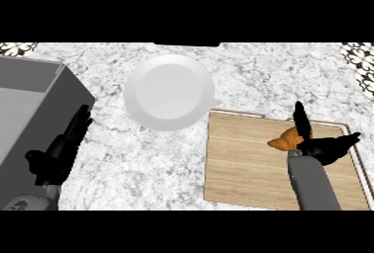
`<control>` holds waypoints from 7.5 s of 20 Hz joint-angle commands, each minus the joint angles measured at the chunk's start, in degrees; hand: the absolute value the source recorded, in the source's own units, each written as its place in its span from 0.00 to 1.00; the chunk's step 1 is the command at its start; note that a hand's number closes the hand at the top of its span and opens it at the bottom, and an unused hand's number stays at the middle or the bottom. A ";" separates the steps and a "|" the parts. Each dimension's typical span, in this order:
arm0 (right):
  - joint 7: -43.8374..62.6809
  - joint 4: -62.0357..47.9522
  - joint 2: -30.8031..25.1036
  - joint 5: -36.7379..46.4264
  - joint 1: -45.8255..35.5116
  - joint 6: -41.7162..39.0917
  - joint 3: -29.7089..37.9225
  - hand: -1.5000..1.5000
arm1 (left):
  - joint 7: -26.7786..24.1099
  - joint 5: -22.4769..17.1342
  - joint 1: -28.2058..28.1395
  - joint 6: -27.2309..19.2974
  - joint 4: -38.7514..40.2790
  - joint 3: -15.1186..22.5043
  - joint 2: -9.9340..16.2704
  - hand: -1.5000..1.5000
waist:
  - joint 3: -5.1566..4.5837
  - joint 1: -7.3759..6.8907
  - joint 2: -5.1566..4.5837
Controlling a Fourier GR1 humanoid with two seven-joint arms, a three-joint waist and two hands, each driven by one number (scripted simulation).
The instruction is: Pick the croissant from the tray and place it in the plate
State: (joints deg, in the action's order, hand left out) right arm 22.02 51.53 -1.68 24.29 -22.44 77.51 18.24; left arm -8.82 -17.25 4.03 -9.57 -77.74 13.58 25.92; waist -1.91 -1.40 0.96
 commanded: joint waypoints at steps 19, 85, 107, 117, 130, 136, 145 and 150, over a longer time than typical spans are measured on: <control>31.32 -18.34 -0.79 9.29 -10.97 -17.21 -0.53 0.00 | -0.67 -0.90 -0.50 0.65 1.41 -2.38 0.41 0.50 | 1.35 2.96 0.33; 63.34 36.35 1.63 67.20 -5.53 -65.11 -54.56 1.00 | -0.01 1.47 1.63 2.07 3.52 -4.21 -1.50 0.50 | 1.65 1.58 0.18; 62.33 9.40 1.63 51.04 -30.02 -52.68 -39.93 1.00 | -0.36 4.23 6.56 3.40 4.43 -0.81 -5.05 0.50 | 1.90 -5.02 -2.55; 61.76 3.26 1.64 50.05 -30.81 -42.76 -31.29 0.00 | -0.44 4.39 7.14 4.79 5.58 -0.76 -4.70 0.50 | 1.92 -5.65 -2.57; 54.37 12.24 1.65 52.90 -21.86 -15.42 -25.51 0.00 | -1.41 3.86 4.46 4.42 6.32 -2.42 -4.12 0.50 | 2.07 -3.03 -1.25; 54.35 17.78 1.66 52.92 -9.68 -7.35 -34.54 0.00 | -1.48 3.65 3.79 3.92 6.14 -2.60 -5.14 0.50 | 1.96 -1.29 -0.54; 54.58 28.23 1.67 58.62 11.36 -0.36 -49.34 0.00 | -1.63 3.43 1.62 3.89 4.95 -4.31 -4.11 0.50 | 1.91 0.87 -0.49; 55.66 31.28 1.67 63.72 19.69 0.23 -52.57 0.00 | 0.08 4.11 -1.87 2.80 0.36 -3.65 -4.14 0.50 | 1.94 1.01 -0.59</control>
State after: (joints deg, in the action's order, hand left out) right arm 67.91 81.24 -0.17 84.19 -7.85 71.68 -30.77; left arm -9.20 -13.91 4.44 -5.95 -74.91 8.99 22.52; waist 0.03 -0.50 0.51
